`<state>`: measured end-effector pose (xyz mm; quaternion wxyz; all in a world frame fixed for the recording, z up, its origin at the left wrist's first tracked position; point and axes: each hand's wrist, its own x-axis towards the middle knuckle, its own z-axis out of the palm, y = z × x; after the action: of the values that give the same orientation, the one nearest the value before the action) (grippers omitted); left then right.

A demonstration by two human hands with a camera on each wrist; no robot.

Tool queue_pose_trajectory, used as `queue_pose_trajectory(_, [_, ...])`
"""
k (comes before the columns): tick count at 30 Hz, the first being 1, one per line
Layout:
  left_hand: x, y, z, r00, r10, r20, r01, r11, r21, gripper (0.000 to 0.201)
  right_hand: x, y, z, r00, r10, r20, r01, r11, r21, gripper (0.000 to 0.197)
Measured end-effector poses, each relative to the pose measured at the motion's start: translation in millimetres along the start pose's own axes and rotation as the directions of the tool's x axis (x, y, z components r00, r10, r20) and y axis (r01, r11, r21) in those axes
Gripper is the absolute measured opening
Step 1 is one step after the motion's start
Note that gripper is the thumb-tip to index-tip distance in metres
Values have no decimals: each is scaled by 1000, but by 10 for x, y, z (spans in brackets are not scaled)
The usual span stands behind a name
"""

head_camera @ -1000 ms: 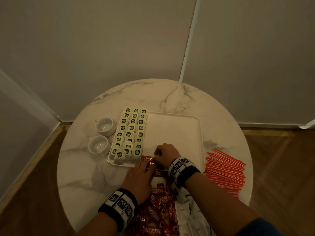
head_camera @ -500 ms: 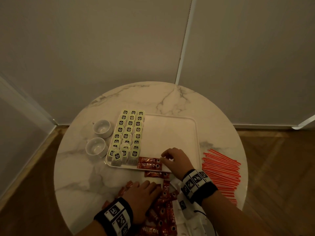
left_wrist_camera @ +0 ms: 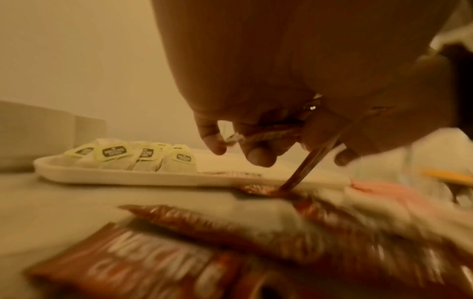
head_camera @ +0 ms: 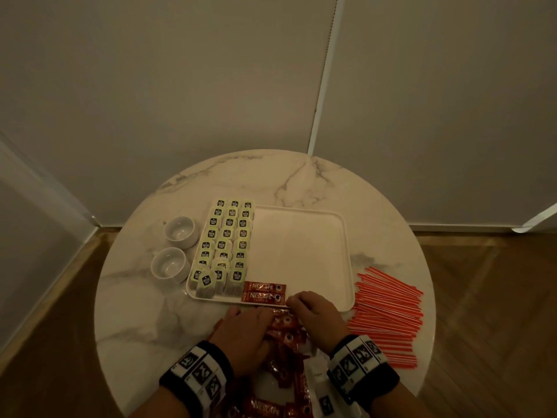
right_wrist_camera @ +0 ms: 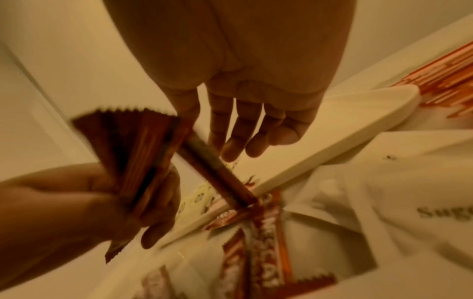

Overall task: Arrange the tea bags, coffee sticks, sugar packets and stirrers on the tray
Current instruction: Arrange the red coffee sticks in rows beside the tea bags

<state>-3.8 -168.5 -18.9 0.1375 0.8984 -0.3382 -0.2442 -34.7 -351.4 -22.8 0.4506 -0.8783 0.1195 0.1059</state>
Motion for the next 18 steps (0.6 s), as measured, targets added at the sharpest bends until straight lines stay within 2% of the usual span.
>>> queue_pose_trajectory(2, [15,-16,-74,996,-93,2,89,941,-326,23,-40,-77,-38,999,50,18,-53,971,233,43])
queue_pose_trajectory(4, [34,15,-172,987,-159,21,138,775,-617,30,-67,-180,-79,997,54,58,-72,914,398,40])
queue_pose_trajectory(6, [69,46,-270,981,-188,42,146,582,-800,40,-67,-295,-136,997,9,81,-47,874,483,35])
queue_pose_trajectory(8, [99,77,-363,976,-205,67,157,458,-875,36,-51,-397,-191,996,-49,80,-1,851,526,28])
queue_pose_trajectory(10, [127,109,-435,973,-213,84,164,395,-904,29,-20,-459,-219,994,-90,63,46,863,503,21])
queue_pose_trajectory(12, [161,141,-463,975,-196,101,166,354,-920,23,26,-486,-224,995,-99,20,78,879,470,16])
queue_pose_trajectory(14, [191,160,-475,977,-196,87,153,354,-923,19,85,-491,-224,995,-84,-58,102,869,485,12])
queue_pose_trajectory(16, [207,181,-481,974,-215,66,136,330,-934,15,131,-498,-250,988,-87,-130,142,847,513,16])
queue_pose_trajectory(18, [224,185,-468,971,-226,70,137,293,-946,16,164,-521,-304,986,-114,-122,163,820,548,17])
